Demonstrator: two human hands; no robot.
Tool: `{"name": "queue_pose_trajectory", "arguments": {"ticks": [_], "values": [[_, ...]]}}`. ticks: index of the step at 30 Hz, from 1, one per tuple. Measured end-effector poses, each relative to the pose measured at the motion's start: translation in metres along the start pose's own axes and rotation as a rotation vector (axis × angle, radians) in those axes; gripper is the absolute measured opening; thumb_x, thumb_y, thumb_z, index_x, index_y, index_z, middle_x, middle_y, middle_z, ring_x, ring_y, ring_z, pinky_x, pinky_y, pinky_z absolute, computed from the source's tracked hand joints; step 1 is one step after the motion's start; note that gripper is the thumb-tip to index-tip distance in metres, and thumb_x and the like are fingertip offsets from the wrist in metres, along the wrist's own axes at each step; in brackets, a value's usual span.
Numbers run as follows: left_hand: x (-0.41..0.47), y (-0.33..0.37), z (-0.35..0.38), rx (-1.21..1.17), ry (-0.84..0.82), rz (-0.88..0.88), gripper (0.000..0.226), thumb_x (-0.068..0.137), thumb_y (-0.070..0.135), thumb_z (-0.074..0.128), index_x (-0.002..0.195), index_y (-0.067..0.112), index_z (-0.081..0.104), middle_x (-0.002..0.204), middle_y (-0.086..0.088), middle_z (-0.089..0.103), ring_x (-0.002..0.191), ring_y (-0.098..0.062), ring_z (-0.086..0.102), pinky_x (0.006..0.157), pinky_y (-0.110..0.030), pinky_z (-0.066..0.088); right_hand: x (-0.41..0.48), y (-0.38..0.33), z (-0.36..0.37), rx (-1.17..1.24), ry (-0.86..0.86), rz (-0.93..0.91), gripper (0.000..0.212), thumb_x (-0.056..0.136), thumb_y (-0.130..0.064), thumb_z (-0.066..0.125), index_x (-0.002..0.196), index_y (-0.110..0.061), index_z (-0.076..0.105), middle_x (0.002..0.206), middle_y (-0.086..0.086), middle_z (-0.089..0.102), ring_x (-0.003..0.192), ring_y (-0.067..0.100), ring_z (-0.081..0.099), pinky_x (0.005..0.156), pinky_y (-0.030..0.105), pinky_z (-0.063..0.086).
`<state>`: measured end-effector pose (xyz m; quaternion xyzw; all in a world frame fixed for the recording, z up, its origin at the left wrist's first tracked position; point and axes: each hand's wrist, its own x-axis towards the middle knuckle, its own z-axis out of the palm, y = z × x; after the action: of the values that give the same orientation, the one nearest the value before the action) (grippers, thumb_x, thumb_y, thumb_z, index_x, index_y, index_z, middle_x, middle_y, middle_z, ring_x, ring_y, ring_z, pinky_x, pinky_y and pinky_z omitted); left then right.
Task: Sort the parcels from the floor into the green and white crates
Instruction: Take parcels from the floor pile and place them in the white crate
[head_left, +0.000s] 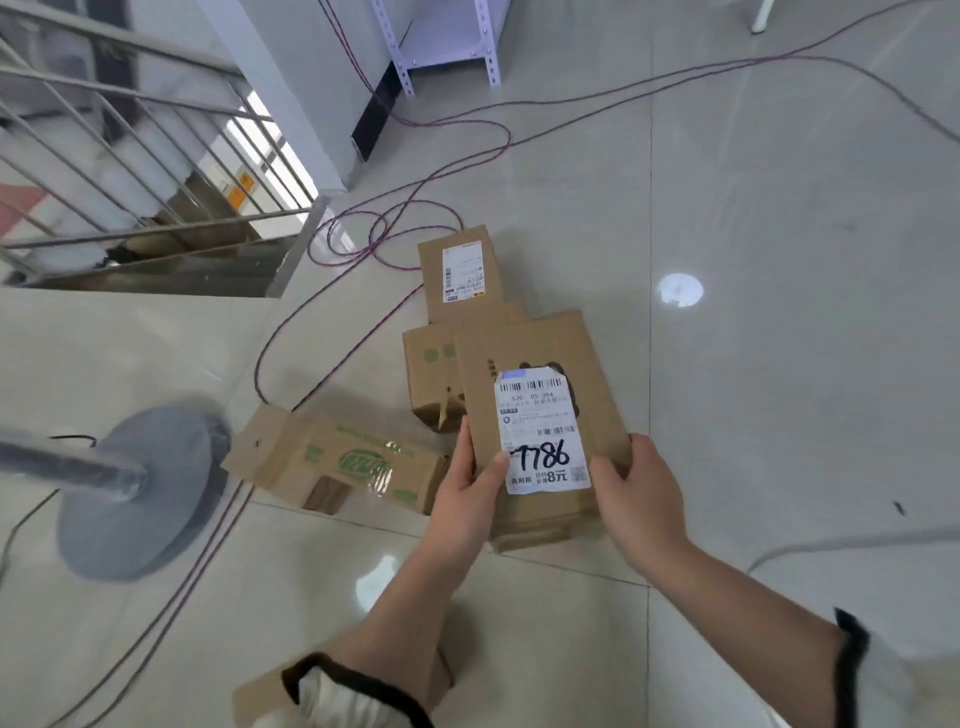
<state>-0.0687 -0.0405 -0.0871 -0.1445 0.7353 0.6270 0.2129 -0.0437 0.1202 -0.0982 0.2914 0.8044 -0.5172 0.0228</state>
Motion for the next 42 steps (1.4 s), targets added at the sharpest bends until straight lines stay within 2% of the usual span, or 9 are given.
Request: {"name": "queue_pose_trajectory", "arguments": {"ticks": [7,15,19,22,25,30,36,39,42], "values": [[-0.084,0.193,-0.031,-0.010,0.031,0.166,0.046,0.099,0.025,0.049,0.119,0.065,0.037,0.107,0.033,0.065,0.095,0.011,0.063,0.072,-0.010,0.052,-0.049,-0.186,-0.075,0.055,0.160,-0.103,0.007,0.084,-0.020,0.050,0.086,-0.013,0.051,0.078,0.001,0.058,0.069,0.020,0.054,0.051,0.025,0.034],[-0.251,0.485,-0.061,-0.085,-0.003,0.405,0.059,0.094,0.032,0.056,0.141,0.055,0.028,0.131,0.034,0.051,0.114,0.011,0.053,0.095,-0.020,0.048,-0.152,-0.468,-0.246,0.135,0.373,-0.271,0.010,0.086,-0.017,0.047,0.079,-0.012,0.052,0.065,-0.002,0.055,0.060,0.017,0.050,0.051,0.026,0.033],[-0.342,0.606,-0.079,-0.093,-0.117,0.559,0.057,0.092,0.038,0.057,0.136,0.063,0.029,0.126,0.042,0.049,0.113,0.016,0.052,0.084,-0.012,0.050,-0.223,-0.581,-0.336,0.210,0.382,-0.406,0.012,0.085,-0.023,0.047,0.074,-0.020,0.050,0.066,-0.007,0.056,0.062,0.006,0.052,0.050,0.024,0.034],[-0.401,0.672,-0.087,-0.097,-0.155,0.631,0.062,0.084,0.049,0.059,0.133,0.068,0.026,0.134,0.039,0.044,0.121,0.007,0.050,0.101,-0.032,0.046,-0.275,-0.639,-0.390,0.271,0.324,-0.530,0.018,0.089,-0.018,0.049,0.073,-0.025,0.050,0.070,-0.009,0.058,0.066,-0.007,0.054,0.048,0.012,0.035],[-0.447,0.710,-0.093,-0.095,-0.163,0.713,0.063,0.082,0.053,0.061,0.132,0.069,0.026,0.140,0.034,0.041,0.128,0.001,0.046,0.107,-0.040,0.041,-0.314,-0.669,-0.431,0.304,0.246,-0.596,0.017,0.089,-0.017,0.053,0.073,-0.024,0.053,0.065,-0.008,0.058,0.059,-0.007,0.052,0.049,0.005,0.036],[-0.488,0.736,-0.091,-0.078,-0.200,0.799,0.076,0.069,0.063,0.070,0.132,0.069,0.027,0.147,0.025,0.035,0.136,-0.012,0.039,0.107,-0.048,0.039,-0.343,-0.685,-0.486,0.303,0.124,-0.621,0.013,0.086,-0.024,0.061,0.075,-0.018,0.062,0.070,-0.012,0.066,0.062,0.000,0.057,0.059,0.022,0.042],[-0.500,0.751,-0.062,-0.044,-0.213,0.821,0.076,0.067,0.064,0.066,0.129,0.073,0.024,0.147,0.027,0.034,0.136,-0.011,0.039,0.109,-0.047,0.037,-0.354,-0.683,-0.529,0.267,0.140,-0.595,0.012,0.086,-0.020,0.065,0.079,-0.011,0.064,0.075,-0.004,0.068,0.073,0.013,0.063,0.063,0.027,0.048],[-0.501,0.758,-0.038,-0.044,-0.267,0.845,0.073,0.068,0.063,0.065,0.129,0.073,0.025,0.147,0.030,0.032,0.136,-0.005,0.036,0.110,-0.045,0.036,-0.358,-0.678,-0.555,0.243,0.180,-0.569,0.017,0.085,-0.024,0.065,0.082,-0.008,0.063,0.083,0.007,0.069,0.081,0.025,0.065,0.074,0.044,0.052],[-0.500,0.763,-0.013,-0.051,-0.324,0.864,0.071,0.070,0.061,0.064,0.129,0.072,0.026,0.144,0.034,0.033,0.135,0.000,0.036,0.110,-0.043,0.036,-0.363,-0.669,-0.580,0.224,0.232,-0.563,0.017,0.085,-0.027,0.065,0.085,-0.010,0.064,0.084,0.003,0.070,0.082,0.022,0.066,0.076,0.047,0.053]]}}
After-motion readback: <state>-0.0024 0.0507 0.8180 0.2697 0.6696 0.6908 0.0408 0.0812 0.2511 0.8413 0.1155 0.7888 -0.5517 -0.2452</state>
